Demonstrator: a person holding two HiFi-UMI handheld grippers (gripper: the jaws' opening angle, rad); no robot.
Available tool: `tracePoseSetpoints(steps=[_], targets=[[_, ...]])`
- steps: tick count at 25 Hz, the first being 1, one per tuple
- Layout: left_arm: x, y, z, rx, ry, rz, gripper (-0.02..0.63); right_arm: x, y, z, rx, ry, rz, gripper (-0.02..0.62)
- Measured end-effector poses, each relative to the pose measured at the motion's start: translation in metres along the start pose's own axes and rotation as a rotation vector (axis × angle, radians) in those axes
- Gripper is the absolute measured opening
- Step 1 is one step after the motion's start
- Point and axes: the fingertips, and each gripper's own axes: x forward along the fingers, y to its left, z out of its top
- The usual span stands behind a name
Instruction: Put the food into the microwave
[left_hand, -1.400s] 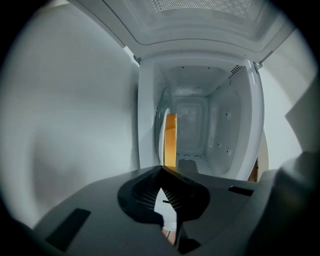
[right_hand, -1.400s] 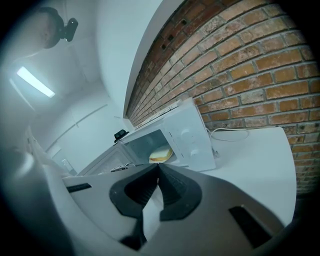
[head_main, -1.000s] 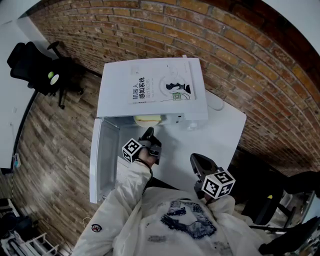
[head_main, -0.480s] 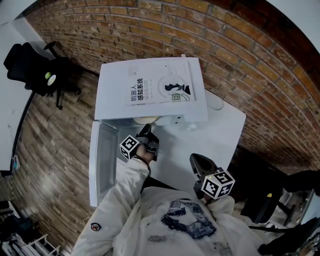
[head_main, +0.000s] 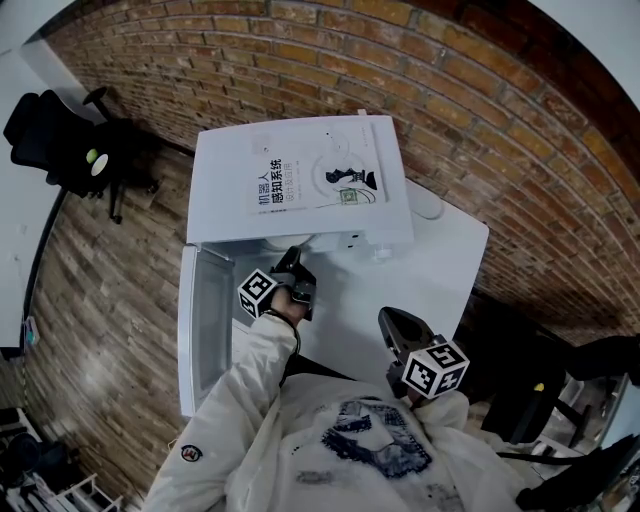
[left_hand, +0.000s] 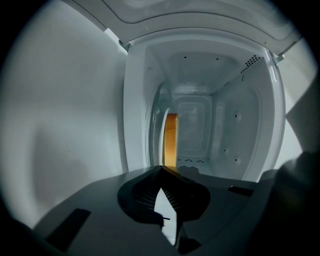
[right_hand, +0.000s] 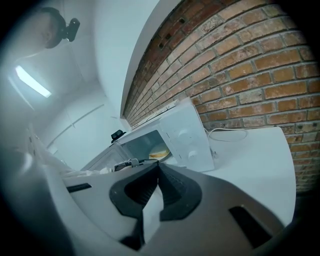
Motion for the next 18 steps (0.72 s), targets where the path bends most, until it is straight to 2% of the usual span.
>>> tracePoseSetpoints(steps=[9, 18], targets=[[-0.014, -0.009, -0.009, 0.029, 0.017, -0.023, 0.008, -0.003, 0.007, -0.002, -0.012, -0.003, 0.024, 0.015], [-0.045, -0.029, -0.030, 0.102, 0.047, -0.063, 0.008, -0.009, 0.022, -0.006, -0.031, -0.010, 0.065, 0.015]])
